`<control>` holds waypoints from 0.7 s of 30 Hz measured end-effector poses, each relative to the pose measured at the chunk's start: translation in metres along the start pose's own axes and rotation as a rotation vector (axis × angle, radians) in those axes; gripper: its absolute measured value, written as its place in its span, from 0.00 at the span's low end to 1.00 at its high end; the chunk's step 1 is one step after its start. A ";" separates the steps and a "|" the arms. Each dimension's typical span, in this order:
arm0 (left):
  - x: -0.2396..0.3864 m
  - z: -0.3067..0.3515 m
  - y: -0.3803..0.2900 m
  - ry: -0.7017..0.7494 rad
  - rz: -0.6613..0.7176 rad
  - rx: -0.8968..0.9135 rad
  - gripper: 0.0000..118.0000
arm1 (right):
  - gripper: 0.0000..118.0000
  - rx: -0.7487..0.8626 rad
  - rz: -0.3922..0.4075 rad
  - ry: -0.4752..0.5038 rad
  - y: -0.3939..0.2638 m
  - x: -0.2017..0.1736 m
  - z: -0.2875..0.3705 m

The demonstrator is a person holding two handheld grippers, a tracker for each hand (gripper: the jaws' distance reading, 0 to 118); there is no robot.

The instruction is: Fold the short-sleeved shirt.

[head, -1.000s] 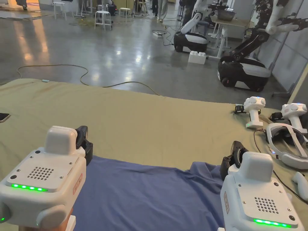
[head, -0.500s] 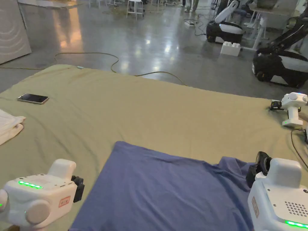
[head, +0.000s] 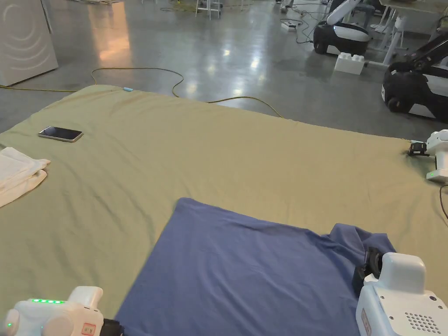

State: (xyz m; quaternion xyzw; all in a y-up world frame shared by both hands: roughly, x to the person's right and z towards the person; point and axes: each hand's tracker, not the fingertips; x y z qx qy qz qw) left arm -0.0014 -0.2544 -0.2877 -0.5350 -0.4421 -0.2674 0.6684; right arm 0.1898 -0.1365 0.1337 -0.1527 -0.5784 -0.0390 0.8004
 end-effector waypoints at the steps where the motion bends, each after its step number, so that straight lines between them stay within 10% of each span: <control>1: 0.002 -0.005 -0.002 0.023 -0.036 0.004 0.54 | 0.00 -0.007 0.003 -0.003 -0.002 0.002 0.000; 4: 0.011 -0.003 -0.004 0.081 -0.069 0.052 0.49 | 0.00 -0.028 0.007 -0.012 -0.008 0.007 0.002; 8: 0.023 -0.005 -0.008 0.065 -0.129 0.045 0.10 | 0.00 -0.054 0.002 -0.025 -0.016 0.016 0.005; 15: 0.006 0.001 -0.013 -0.005 -0.111 0.052 0.07 | 0.02 -0.137 -0.011 -0.070 -0.018 0.059 0.027; 18: -0.005 0.007 -0.015 -0.048 -0.070 0.061 0.07 | 0.48 -0.232 0.028 -0.084 -0.022 0.089 0.042; 21: 0.010 0.024 -0.022 -0.048 -0.077 0.072 0.07 | 0.54 -0.341 0.006 -0.051 -0.036 0.118 0.060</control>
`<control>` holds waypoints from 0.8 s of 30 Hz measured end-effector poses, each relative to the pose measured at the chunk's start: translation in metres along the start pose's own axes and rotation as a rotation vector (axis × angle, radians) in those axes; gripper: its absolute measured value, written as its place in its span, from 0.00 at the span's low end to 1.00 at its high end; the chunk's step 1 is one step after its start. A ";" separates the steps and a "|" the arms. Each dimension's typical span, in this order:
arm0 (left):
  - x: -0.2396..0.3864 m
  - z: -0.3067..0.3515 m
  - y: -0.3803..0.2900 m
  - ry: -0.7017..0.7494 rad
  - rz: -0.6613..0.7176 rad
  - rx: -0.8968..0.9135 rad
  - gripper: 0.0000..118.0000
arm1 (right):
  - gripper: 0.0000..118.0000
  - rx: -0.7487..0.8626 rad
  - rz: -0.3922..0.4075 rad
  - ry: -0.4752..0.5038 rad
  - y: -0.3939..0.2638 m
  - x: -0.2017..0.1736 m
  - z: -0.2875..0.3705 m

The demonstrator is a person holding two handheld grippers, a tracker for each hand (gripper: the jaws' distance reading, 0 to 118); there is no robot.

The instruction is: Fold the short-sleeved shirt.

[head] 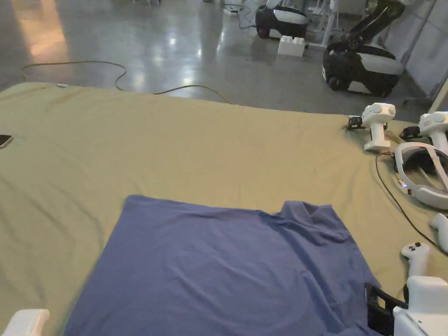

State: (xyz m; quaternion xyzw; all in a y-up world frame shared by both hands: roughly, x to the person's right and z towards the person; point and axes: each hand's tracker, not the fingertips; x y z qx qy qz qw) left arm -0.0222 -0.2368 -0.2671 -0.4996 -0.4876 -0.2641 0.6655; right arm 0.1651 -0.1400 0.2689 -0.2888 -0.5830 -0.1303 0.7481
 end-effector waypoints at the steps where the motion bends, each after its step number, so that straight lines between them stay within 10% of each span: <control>1: 0.003 0.001 -0.001 0.004 -0.007 0.002 0.07 | 0.54 -0.049 0.002 0.004 -0.008 0.007 0.002; 12: 0.014 0.000 0.003 0.026 -0.048 -0.022 0.07 | 0.52 -0.412 0.061 0.065 -0.104 0.010 -0.020; 16: 0.012 -0.001 0.004 0.021 -0.047 -0.023 0.07 | 0.13 -0.525 0.011 0.070 -0.123 0.005 -0.045; 24: 0.007 -0.002 0.003 0.010 -0.035 -0.019 0.07 | 0.03 -0.468 -0.006 0.060 -0.119 0.008 -0.035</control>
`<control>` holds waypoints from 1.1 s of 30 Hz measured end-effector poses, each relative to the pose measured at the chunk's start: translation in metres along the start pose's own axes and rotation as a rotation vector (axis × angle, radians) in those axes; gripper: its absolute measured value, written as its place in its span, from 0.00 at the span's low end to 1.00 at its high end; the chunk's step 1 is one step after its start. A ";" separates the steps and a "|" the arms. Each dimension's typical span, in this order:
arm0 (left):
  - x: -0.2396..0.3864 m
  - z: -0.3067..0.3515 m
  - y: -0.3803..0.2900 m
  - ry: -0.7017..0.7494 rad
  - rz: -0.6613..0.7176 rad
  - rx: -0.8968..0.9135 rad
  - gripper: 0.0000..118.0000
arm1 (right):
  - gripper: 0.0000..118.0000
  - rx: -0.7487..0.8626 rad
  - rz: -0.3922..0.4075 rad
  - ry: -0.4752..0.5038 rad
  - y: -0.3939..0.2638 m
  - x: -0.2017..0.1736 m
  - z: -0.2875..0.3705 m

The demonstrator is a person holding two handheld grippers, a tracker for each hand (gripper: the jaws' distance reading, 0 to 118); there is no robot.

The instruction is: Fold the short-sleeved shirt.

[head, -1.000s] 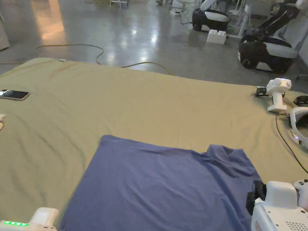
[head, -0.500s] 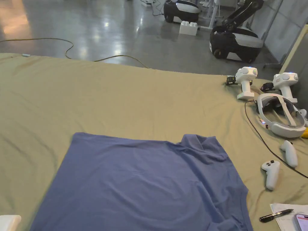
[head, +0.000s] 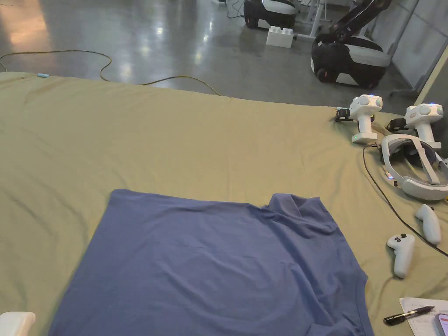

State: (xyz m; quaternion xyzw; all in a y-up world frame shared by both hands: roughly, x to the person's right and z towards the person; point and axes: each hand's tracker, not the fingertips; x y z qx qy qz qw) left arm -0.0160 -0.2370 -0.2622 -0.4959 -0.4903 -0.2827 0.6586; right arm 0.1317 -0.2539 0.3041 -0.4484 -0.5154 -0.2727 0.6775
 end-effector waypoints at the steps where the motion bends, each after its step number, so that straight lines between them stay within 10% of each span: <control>1: 0.000 0.002 0.000 -0.001 0.000 0.002 0.07 | 0.03 0.012 0.005 -0.012 0.002 0.001 0.004; 14: -0.005 0.035 0.056 -0.069 0.040 0.221 0.07 | 0.03 0.220 -0.028 -0.011 0.097 0.012 0.057; 33: 0.010 -0.061 0.177 -0.053 0.116 0.130 0.07 | 0.05 0.128 0.031 -0.102 0.205 -0.005 -0.073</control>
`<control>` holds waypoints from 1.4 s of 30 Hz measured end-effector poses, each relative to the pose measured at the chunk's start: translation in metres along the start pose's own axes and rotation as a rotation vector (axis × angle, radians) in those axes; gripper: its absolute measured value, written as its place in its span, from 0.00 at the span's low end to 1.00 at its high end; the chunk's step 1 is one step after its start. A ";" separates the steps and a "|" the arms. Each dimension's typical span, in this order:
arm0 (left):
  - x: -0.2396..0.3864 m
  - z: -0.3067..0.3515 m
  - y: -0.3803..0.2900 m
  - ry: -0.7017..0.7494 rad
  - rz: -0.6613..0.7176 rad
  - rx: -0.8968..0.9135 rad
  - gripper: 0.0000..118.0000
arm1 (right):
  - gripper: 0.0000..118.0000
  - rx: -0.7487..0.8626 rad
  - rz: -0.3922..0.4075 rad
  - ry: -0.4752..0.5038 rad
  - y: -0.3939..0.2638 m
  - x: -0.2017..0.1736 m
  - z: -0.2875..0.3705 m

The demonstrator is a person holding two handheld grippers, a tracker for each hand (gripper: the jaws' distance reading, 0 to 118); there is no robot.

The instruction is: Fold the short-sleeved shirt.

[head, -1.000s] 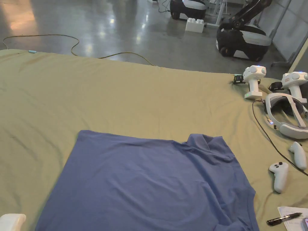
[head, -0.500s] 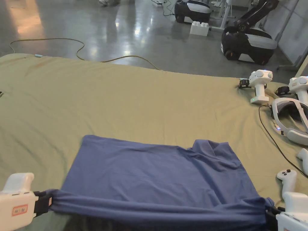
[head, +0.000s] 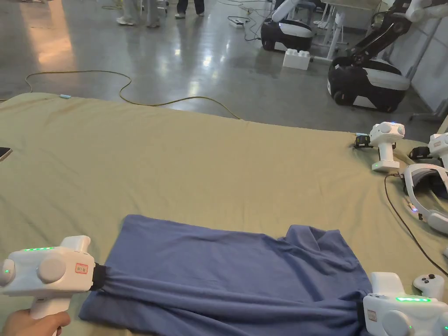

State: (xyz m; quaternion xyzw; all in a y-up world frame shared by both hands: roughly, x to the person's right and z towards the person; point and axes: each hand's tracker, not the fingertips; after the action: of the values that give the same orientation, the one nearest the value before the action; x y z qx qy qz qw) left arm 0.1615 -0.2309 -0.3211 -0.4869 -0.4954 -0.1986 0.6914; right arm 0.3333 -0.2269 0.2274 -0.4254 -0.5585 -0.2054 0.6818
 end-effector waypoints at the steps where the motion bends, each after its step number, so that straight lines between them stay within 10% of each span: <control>1: 0.001 0.000 0.000 0.000 -0.001 -0.005 0.07 | 0.07 -0.002 0.001 -0.004 0.000 0.000 0.000; 4: 0.004 0.008 -0.003 0.016 -0.015 0.008 0.10 | 0.12 0.044 -0.011 -0.027 -0.001 -0.002 0.012; 8: 0.008 0.030 -0.005 0.015 -0.022 0.098 0.42 | 0.55 0.217 -0.061 0.001 0.003 -0.005 0.046; 19: 0.070 0.124 -0.017 -0.045 -0.177 0.700 0.44 | 0.54 0.791 -0.160 -0.001 0.025 -0.071 0.165; 24: 0.099 0.153 -0.032 0.037 -0.234 0.848 0.40 | 0.45 0.927 -0.139 -0.049 0.024 -0.099 0.194; 26: 0.102 0.157 -0.035 0.058 -0.250 0.903 0.23 | 0.08 0.945 -0.144 -0.046 0.024 -0.104 0.200; 29: 0.106 0.161 -0.038 0.107 -0.259 0.937 0.09 | 0.00 0.940 -0.173 -0.065 0.025 -0.104 0.202; 42: 0.063 0.145 -0.045 0.089 -0.271 0.707 0.00 | 0.00 0.904 -0.179 -0.013 0.020 -0.090 0.196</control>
State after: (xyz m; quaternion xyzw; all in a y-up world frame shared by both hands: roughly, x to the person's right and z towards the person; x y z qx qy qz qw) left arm 0.0830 -0.1116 -0.2387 -0.1393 -0.5630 -0.1260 0.8049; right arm 0.2074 -0.0748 0.1389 -0.0366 -0.6310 0.0035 0.7749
